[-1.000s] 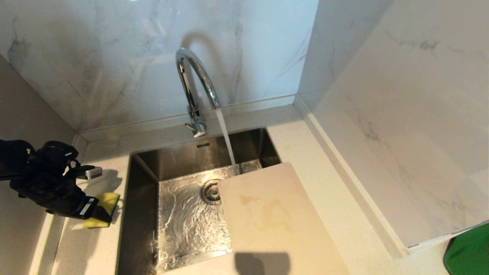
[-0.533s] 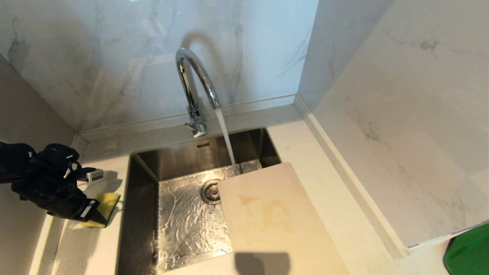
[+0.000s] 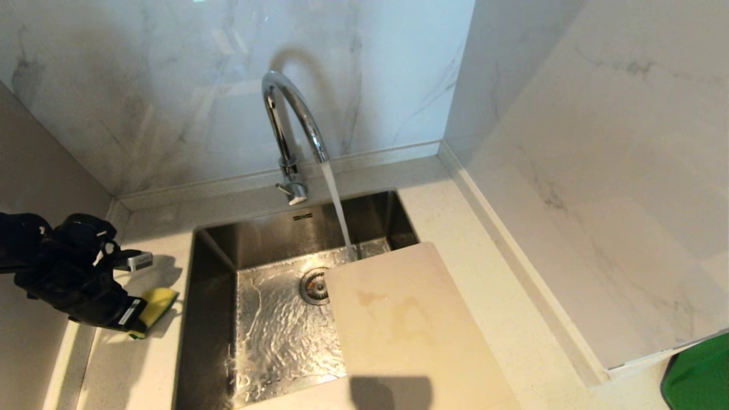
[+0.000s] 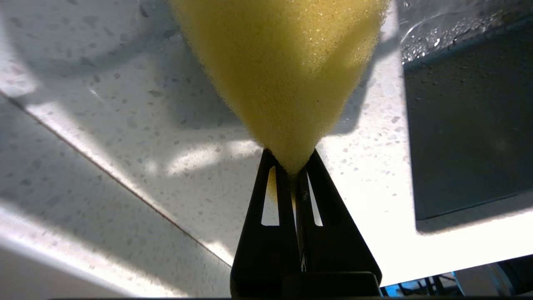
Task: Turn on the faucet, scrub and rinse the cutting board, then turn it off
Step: Pick up the cleaning cloth
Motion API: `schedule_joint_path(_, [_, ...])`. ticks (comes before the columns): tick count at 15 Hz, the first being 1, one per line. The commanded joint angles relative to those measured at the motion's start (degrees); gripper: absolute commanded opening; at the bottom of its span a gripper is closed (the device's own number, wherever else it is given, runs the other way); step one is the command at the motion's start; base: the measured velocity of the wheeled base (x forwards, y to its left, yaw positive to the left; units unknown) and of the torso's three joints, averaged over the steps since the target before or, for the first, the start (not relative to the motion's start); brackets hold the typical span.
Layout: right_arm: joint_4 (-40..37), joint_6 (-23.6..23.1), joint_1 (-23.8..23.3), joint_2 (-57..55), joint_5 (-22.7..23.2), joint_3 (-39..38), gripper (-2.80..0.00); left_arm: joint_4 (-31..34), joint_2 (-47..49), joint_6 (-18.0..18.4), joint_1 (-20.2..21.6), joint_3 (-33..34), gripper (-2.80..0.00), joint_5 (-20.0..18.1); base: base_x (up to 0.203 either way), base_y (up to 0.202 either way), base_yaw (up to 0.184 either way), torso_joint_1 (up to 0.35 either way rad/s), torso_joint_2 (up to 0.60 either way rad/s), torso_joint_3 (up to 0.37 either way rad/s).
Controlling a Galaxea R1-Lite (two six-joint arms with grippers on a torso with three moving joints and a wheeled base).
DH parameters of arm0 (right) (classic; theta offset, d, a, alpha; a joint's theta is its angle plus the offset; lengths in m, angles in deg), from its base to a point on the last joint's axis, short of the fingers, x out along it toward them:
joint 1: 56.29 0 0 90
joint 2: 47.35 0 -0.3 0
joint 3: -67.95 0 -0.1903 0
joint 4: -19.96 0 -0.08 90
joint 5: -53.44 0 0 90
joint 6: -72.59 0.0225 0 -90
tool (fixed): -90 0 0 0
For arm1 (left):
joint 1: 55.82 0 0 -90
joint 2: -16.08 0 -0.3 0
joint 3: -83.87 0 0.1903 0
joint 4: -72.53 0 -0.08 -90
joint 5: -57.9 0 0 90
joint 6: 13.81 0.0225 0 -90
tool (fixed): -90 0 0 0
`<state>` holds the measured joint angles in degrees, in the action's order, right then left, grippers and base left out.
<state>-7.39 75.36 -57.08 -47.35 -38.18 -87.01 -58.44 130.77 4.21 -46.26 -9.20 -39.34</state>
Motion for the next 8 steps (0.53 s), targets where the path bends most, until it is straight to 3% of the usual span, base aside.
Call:
schedule_joint_path(1, [0.0,0.0,0.0,0.0,0.0,0.0,-2.80,0.5,-4.3,0.1,0.0,0.1,-2.80,-0.3,0.000,0.000,0.000,0.000,0.00,0.000])
schedule_joint_path(8, [0.0,0.0,0.0,0.0,0.0,0.0,-2.80,1.3,-20.3,-0.2,-0.6,5.3,-2.80,-1.2,0.000,0.000,0.000,0.000,0.00,0.000])
